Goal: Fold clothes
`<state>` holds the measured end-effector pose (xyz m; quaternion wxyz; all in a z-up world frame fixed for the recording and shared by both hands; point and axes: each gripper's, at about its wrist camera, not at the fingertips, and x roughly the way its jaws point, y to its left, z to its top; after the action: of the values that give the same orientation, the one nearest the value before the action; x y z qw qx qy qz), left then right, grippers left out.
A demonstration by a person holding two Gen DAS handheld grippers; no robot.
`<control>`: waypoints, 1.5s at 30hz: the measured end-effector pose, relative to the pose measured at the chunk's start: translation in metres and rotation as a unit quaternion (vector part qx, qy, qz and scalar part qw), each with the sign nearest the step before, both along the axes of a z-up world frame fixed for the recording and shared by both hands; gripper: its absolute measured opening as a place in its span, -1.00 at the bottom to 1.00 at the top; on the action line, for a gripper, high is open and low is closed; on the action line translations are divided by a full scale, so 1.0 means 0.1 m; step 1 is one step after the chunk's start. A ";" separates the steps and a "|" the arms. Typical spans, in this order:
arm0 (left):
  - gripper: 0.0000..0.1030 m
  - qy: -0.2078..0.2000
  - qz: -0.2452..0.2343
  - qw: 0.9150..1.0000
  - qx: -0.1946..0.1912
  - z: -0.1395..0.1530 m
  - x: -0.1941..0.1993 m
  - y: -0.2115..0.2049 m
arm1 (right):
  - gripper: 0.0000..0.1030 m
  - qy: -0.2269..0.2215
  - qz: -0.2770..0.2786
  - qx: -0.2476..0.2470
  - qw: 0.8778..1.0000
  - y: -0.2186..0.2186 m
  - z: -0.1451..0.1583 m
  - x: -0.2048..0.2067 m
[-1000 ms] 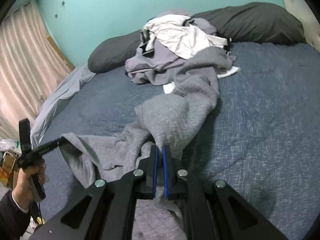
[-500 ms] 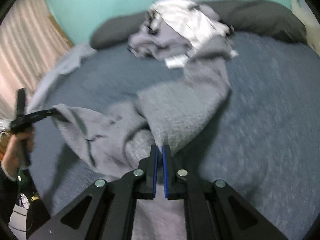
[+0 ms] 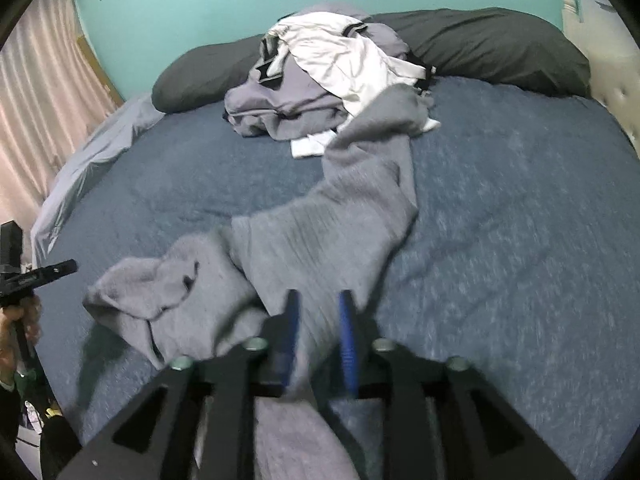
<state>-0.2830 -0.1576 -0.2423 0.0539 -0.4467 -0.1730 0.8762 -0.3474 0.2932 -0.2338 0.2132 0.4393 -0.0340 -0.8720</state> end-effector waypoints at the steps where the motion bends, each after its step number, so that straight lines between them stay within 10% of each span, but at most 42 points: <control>1: 0.07 0.000 -0.010 1.000 -0.001 -0.02 -0.10 0.09 | -0.27 -0.005 0.004 -0.002 1.000 -0.05 0.00 -0.05; 22: 0.31 -0.066 -0.131 0.988 -0.042 -0.69 -1.61 1.22 | -0.25 -0.013 0.095 0.123 0.988 -0.90 -0.43 -0.82; 28: 0.29 -0.078 -0.150 0.985 -0.025 -0.86 -1.76 1.33 | -0.83 -0.008 0.100 0.123 0.987 -0.80 -0.55 -0.87; 36: -0.73 -0.082 -0.155 0.984 -0.039 -0.93 -1.72 1.38 | -0.88 0.004 0.061 0.084 0.995 -0.51 -0.51 -0.88; 45: -0.84 -0.055 -0.170 0.982 -0.064 -0.66 -1.52 1.39 | -0.88 0.024 0.029 0.066 0.997 -0.33 -0.27 -0.77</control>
<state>-0.4353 -0.0188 -0.3081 0.1640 -0.5200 -0.0405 0.8373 -0.4245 0.2598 -0.2606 0.2099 0.4321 0.0421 -0.8761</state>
